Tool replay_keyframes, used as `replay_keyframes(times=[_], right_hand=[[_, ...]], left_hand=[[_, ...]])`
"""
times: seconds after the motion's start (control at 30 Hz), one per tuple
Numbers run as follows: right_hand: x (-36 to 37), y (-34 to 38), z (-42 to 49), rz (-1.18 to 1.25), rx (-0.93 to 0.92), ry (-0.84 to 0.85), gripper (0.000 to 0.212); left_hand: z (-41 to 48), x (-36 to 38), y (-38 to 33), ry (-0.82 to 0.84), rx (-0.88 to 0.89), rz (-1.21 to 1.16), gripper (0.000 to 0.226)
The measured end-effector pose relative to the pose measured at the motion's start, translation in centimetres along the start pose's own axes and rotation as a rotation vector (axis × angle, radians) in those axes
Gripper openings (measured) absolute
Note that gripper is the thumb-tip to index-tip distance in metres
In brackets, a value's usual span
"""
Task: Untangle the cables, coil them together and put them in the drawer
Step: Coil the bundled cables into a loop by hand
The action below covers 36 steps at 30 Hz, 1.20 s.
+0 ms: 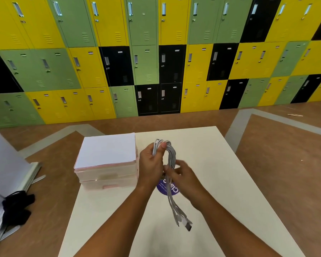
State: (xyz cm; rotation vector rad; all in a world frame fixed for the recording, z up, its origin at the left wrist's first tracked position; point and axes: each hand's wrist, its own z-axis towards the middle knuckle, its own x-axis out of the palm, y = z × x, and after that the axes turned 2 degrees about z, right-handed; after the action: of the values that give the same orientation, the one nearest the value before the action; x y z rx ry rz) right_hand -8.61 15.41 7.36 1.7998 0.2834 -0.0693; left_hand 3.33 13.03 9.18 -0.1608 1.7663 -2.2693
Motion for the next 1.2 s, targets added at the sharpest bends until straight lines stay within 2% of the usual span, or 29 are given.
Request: replay_keyframes(times=[0.07, 0.17, 0.3, 0.47, 0.6, 0.77, 0.87, 0.97, 1.07, 1.13, 1.2], right_hand=[[0.0, 1.1, 0.5, 0.043, -0.005, -0.096, 0.044], [0.3, 1.5, 0.6, 0.061, -0.037, -0.125, 0.041], [0.2, 1.3, 0.8, 0.047, -0.158, -0.196, 0.042], [0.1, 1.6, 1.0, 0.015, -0.302, -0.223, 0.021], [-0.3, 1.6, 0.9, 0.109, -0.263, -0.182, 0.02], [-0.9, 1.7, 0.7, 0.381, -0.131, -0.033, 0.019], [-1.8, 1.3, 1.3, 0.288, -0.113, 0.011, 0.019], [-2.5, 1.6, 2.0, 0.166, -0.155, 0.031, 0.032], [-3.1, 2.8, 2.4, 0.029, -0.358, 0.012, 0.053], [-3.1, 3.5, 2.6, -0.083, -0.514, 0.037, 0.054], [-2.9, 3.9, 2.7, -0.165, -0.587, 0.029, 0.052]], left_hand=[[-0.3, 0.4, -0.1, -0.016, 0.003, 0.001, 0.022], [-0.1, 0.7, -0.2, -0.063, -0.019, -0.006, 0.022], [-0.2, 0.7, -0.8, 0.001, -0.011, -0.04, 0.021], [0.1, 0.5, -1.0, 0.034, -0.066, -0.104, 0.024], [0.6, 0.2, -1.1, 0.031, -0.082, -0.099, 0.027], [0.4, 0.3, -1.1, 0.078, -0.088, -0.084, 0.028], [0.3, 0.2, -0.9, 0.138, -0.128, -0.081, 0.031], [0.4, -0.3, -1.1, 0.225, -0.17, -0.12, 0.031], [0.5, -0.5, -1.4, 0.372, -0.232, -0.136, 0.037], [0.5, -0.6, -1.4, 0.427, -0.257, -0.12, 0.035], [0.8, -0.7, -1.4, 0.427, -0.28, -0.124, 0.037]])
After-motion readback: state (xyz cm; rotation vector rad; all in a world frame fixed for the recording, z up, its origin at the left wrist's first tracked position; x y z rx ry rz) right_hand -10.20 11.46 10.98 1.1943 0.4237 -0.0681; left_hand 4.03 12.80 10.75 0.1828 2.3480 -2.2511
